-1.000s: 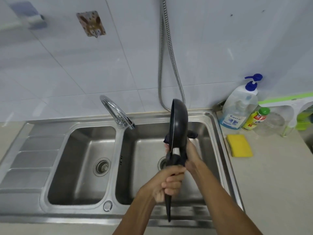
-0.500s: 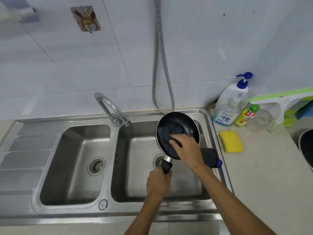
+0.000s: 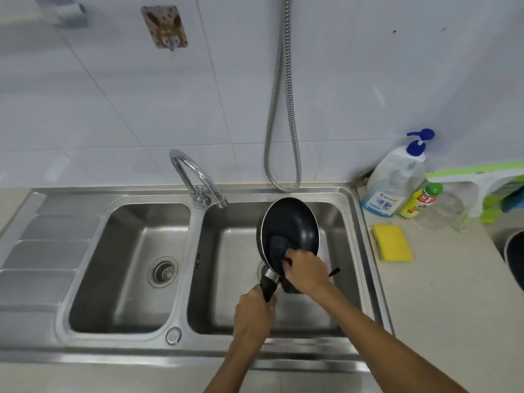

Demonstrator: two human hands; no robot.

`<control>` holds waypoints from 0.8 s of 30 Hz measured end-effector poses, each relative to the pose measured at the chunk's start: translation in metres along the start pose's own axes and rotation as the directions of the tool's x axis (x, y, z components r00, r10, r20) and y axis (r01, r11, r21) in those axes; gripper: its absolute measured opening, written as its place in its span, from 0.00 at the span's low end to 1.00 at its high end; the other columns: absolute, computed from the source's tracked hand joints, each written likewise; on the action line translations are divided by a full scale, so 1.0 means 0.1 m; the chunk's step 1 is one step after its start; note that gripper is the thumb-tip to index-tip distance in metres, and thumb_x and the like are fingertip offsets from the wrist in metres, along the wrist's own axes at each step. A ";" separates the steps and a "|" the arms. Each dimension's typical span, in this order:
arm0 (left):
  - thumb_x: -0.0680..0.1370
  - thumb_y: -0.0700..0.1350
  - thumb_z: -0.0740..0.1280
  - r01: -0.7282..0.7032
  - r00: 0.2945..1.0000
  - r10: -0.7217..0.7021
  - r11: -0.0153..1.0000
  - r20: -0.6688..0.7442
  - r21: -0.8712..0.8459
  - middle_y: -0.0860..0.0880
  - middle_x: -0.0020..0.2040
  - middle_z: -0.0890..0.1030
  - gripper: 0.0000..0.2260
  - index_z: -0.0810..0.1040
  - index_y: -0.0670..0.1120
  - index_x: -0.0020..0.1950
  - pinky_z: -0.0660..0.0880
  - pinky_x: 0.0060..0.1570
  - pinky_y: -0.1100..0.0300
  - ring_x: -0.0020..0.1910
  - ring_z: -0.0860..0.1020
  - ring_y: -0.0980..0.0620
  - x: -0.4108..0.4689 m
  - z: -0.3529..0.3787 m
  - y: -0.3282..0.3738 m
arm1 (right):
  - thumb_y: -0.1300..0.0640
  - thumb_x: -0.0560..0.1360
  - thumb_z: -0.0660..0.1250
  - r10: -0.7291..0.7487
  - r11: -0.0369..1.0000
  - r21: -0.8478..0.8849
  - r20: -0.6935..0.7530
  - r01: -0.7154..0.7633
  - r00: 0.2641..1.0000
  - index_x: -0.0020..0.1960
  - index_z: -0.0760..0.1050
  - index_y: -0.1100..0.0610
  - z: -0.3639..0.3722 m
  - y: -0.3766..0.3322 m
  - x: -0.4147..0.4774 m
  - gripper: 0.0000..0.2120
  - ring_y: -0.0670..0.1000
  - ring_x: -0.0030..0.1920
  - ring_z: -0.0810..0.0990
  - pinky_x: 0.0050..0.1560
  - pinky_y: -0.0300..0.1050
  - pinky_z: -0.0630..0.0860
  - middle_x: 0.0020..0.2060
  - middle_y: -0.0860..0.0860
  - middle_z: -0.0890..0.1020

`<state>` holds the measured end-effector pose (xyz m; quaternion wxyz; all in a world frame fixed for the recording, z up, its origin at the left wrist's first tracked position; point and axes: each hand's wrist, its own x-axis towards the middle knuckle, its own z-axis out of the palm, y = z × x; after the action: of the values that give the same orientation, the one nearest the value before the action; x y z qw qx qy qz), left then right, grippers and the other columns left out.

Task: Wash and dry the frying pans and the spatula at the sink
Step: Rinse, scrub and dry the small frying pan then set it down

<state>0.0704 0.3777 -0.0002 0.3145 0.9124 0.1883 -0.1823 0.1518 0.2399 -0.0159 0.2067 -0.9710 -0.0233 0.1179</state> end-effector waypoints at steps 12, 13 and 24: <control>0.79 0.44 0.69 -0.097 0.968 0.140 0.975 0.210 -0.202 0.54 0.35 0.78 0.08 0.75 0.50 0.41 0.67 0.30 0.69 0.32 0.74 0.57 -0.13 0.07 -0.12 | 0.52 0.82 0.61 0.292 0.682 0.714 -0.069 -0.157 0.954 0.45 0.77 0.51 -0.67 -0.11 0.20 0.10 0.55 0.48 0.82 0.48 0.47 0.73 0.43 0.51 0.84; 0.79 0.44 0.69 -0.068 0.968 0.130 0.959 0.214 -0.274 0.54 0.33 0.77 0.08 0.75 0.50 0.40 0.68 0.30 0.67 0.29 0.73 0.57 -0.14 0.06 -0.13 | 0.53 0.82 0.61 0.280 0.692 0.707 -0.076 -0.147 0.957 0.46 0.79 0.54 -0.81 0.02 0.15 0.11 0.54 0.48 0.82 0.49 0.48 0.74 0.44 0.52 0.85; 0.79 0.50 0.72 0.133 0.946 0.098 0.751 0.308 -0.647 0.48 0.24 0.70 0.16 0.71 0.42 0.40 0.69 0.22 0.61 0.20 0.68 0.51 -0.03 0.05 0.01 | 0.51 0.82 0.61 0.353 0.934 0.024 -0.220 -0.357 0.909 0.41 0.71 0.44 -1.32 1.15 -1.50 0.11 0.57 0.40 0.79 0.39 0.53 0.74 0.37 0.49 0.82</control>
<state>0.0674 0.3731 -0.0015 0.6404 0.6982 0.1950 -0.2536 0.0373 0.0686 0.0875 0.1749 -0.9677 0.1757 0.0448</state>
